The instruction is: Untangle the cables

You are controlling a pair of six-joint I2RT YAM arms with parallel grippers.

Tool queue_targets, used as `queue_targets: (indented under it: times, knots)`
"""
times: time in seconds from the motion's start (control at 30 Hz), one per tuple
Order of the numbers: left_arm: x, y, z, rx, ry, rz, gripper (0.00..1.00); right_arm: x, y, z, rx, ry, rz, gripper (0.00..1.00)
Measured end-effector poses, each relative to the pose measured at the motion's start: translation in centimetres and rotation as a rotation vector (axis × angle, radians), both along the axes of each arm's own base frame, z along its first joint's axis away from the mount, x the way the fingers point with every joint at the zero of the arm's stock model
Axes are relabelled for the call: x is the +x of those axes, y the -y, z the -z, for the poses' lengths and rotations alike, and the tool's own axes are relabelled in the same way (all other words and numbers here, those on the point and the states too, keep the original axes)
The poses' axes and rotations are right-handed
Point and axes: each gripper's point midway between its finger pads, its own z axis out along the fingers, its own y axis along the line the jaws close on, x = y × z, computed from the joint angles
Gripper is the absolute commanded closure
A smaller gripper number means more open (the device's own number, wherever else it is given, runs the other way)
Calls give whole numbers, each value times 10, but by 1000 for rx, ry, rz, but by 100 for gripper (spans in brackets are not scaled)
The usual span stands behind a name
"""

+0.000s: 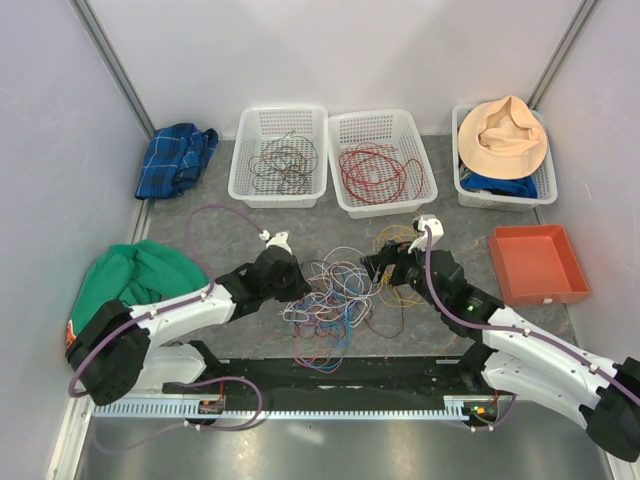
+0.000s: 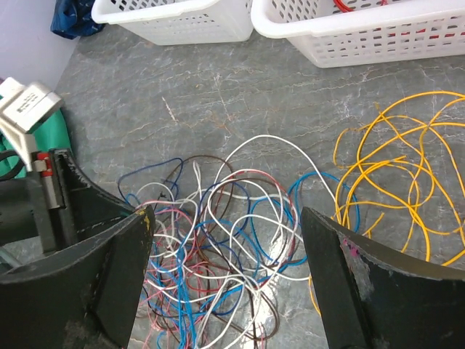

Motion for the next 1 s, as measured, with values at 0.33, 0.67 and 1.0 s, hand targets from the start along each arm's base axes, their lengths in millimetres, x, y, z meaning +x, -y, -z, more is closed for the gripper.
queue_targets:
  times: [0.33,0.67,1.0]
  knots:
    - [27,12,-115,-111,286,38,98,-9,4,-19,38,33,-17,13]
    - [36,22,-261,-240,604,117,98,-22,-18,-49,116,82,-153,13]
    - [29,30,-240,-203,546,195,98,-12,-44,-106,219,226,-226,19]
